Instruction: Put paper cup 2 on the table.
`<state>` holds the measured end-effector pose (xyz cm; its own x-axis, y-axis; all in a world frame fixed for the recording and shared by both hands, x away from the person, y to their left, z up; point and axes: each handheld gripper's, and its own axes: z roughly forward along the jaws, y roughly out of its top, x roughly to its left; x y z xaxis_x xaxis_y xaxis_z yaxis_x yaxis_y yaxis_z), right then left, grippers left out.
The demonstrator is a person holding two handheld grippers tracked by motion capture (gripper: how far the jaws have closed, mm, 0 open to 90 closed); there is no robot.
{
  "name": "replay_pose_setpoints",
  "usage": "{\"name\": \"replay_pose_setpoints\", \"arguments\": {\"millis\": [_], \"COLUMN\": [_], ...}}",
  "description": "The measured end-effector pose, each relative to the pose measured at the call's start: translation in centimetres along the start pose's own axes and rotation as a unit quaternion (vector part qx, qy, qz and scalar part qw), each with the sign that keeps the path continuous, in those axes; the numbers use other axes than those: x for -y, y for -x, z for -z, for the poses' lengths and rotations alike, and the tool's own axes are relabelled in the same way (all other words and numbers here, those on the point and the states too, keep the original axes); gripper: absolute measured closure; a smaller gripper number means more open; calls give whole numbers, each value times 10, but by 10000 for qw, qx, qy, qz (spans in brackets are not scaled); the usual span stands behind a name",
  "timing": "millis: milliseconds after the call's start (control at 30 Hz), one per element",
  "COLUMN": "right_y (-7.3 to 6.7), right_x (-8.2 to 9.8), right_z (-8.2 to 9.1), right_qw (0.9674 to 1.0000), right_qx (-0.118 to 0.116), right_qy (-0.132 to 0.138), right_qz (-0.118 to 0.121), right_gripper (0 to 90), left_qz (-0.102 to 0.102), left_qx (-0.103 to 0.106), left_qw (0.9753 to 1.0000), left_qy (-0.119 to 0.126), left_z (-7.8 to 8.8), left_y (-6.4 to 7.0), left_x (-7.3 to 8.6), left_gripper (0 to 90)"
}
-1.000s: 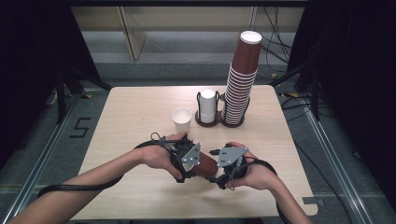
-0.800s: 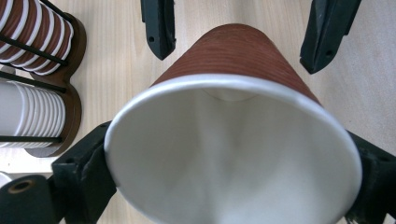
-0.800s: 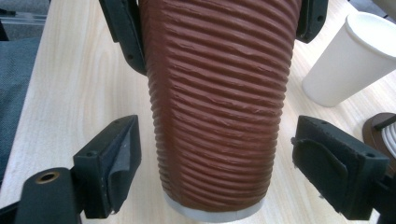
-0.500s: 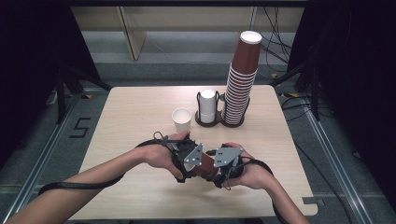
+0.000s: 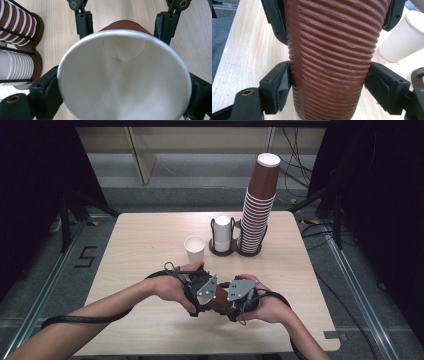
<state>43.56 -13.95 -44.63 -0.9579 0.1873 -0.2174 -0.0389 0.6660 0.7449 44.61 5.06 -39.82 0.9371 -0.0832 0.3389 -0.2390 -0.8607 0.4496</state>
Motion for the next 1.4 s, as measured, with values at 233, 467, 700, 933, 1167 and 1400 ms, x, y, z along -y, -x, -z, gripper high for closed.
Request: {"name": "replay_pose_setpoints", "arguments": {"millis": [233, 467, 700, 933, 1167, 1400], "right_y": [-1, -1, -1, -2, -1, -3], "right_x": [0, 2, 4, 10, 18, 29], "right_z": [-4, -3, 2, 9, 16, 18], "right_qw": [9998, 10000, 9999, 9992, 9972, 9923], "right_qx": [-58, 22, 67, 237, 378, 728], "right_qy": [-174, -65, 144, 296, 604, 879], "right_qz": [25, 64, 17, -108, -222, -487], "right_gripper": [177, 224, 228, 228, 226, 221], "left_qz": [-27, -21, 223, 412, 811, 1621], "left_qx": [11, 28, 22, -3, -96, -385], "left_qw": [10000, 9999, 9989, 9972, 9923, 9735], "left_qy": [49, 95, 400, 625, 928, 1570], "left_z": [0, 2, 6, 9, 11, 3], "left_y": [1, 1, -2, -2, -1, 5], "left_x": [-2, -4, -1, 10, 23, 37], "left_gripper": [94, 94, 50, 0, 0, 0]}}
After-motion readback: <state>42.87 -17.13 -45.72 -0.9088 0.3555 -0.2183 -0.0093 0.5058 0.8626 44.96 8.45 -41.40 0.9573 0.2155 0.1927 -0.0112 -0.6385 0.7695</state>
